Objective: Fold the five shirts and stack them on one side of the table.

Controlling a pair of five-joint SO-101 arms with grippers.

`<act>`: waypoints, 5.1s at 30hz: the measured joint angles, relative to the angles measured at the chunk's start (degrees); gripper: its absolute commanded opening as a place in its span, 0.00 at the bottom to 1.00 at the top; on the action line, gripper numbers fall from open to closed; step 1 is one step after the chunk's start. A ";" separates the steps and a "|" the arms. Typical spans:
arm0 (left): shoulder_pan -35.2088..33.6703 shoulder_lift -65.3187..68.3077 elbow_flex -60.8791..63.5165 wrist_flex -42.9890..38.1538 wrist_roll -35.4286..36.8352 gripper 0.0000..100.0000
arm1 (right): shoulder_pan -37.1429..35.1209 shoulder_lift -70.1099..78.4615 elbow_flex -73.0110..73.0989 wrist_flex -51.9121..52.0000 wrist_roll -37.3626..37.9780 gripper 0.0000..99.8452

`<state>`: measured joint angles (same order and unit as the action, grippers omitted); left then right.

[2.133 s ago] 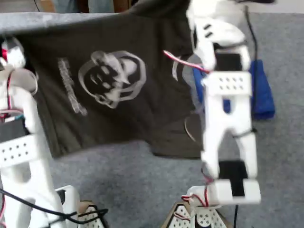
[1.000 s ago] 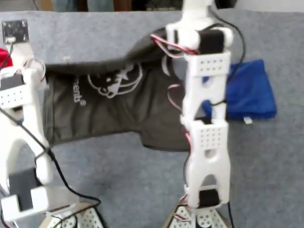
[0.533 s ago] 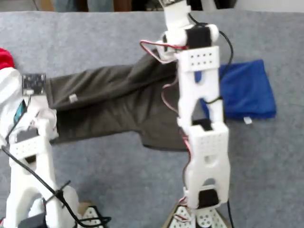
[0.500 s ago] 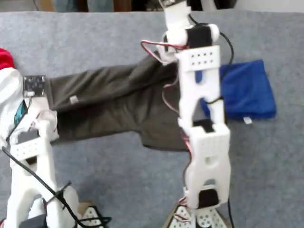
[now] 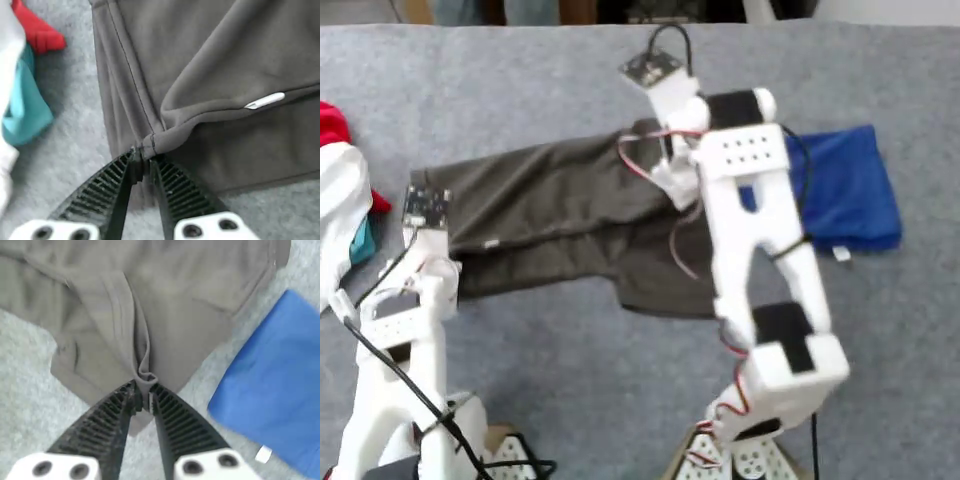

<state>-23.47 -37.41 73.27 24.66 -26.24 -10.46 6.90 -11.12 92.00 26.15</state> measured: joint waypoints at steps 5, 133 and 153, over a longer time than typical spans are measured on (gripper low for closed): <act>-3.96 0.00 0.26 -1.23 -2.81 0.03 | 0.35 -8.88 13.98 -5.45 2.37 0.01; -2.02 8.35 -4.84 -5.01 29.54 0.03 | -17.85 -0.79 39.21 -27.25 -16.53 0.01; -1.67 6.86 -24.18 10.55 26.37 0.03 | -12.57 -4.31 27.16 -16.18 -13.27 0.01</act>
<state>-25.14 -30.55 49.10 35.21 0.13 -23.03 2.59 16.04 75.82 12.88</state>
